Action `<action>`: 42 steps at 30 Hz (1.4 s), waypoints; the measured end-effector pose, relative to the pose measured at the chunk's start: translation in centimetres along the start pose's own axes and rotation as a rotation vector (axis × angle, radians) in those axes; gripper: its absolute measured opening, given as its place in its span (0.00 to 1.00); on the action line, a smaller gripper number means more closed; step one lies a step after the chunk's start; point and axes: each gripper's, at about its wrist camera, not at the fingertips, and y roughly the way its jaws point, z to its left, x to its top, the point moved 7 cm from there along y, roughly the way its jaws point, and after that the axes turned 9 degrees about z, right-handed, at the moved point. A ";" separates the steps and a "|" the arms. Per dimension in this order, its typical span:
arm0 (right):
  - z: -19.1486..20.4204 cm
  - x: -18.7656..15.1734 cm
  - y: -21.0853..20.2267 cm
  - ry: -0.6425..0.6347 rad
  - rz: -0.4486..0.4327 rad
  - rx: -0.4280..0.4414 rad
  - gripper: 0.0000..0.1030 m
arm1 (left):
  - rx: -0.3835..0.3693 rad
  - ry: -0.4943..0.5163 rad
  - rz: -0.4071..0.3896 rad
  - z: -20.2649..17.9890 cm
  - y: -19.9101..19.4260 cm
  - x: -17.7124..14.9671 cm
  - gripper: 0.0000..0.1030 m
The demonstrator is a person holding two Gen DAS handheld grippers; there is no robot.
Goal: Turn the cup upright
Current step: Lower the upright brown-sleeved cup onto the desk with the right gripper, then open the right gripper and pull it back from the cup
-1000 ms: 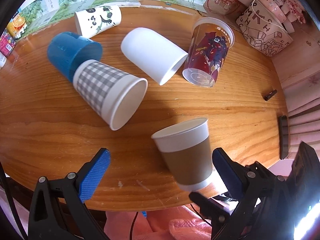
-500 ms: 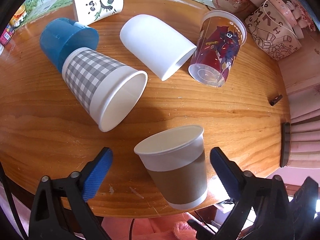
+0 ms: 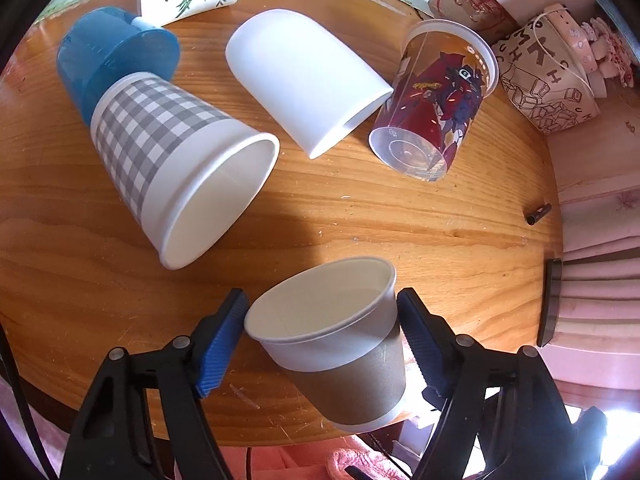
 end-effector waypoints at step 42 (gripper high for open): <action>-1.0 1.1 -1.5 0.247 -0.175 -0.074 0.76 | 0.250 0.459 -0.041 -4.6 -3.5 0.8 0.76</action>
